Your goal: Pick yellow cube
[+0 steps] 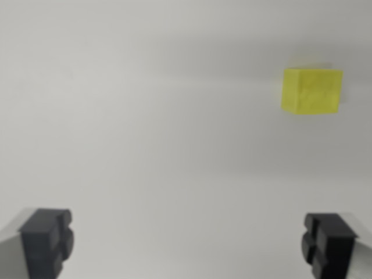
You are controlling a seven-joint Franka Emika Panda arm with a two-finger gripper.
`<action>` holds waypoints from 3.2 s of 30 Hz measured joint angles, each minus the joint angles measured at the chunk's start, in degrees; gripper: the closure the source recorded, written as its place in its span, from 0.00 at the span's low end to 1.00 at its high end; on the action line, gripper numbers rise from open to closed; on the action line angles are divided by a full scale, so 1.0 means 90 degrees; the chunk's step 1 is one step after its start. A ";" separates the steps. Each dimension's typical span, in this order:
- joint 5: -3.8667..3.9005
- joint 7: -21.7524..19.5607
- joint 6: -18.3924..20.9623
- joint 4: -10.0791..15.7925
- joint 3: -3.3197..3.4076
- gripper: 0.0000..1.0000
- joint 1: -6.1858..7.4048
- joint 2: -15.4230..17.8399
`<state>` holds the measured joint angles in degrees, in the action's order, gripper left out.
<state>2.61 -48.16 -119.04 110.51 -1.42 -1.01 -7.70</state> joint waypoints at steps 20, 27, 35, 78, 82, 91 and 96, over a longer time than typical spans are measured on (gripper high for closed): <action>-0.0015 0.0305 -0.0453 0.0202 0.0003 0.00 -0.0241 -0.0256; -0.0024 0.0452 -0.0694 0.0289 0.0003 0.00 -0.0362 -0.0412; -0.0034 0.0621 -0.0962 0.0365 0.0003 0.00 -0.0501 -0.0611; -0.0081 0.1521 -0.2213 0.0301 0.0002 0.00 -0.1222 -0.1971; -0.0085 0.1604 -0.2309 0.0254 0.0001 0.00 -0.1285 -0.2118; -0.0093 0.1790 -0.2512 0.0124 0.0001 0.00 -0.1428 -0.2462; -0.0098 0.1892 -0.2615 0.0038 0.0001 0.00 -0.1507 -0.2661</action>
<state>1.73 -31.13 -142.57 110.85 -1.42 -14.58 -31.64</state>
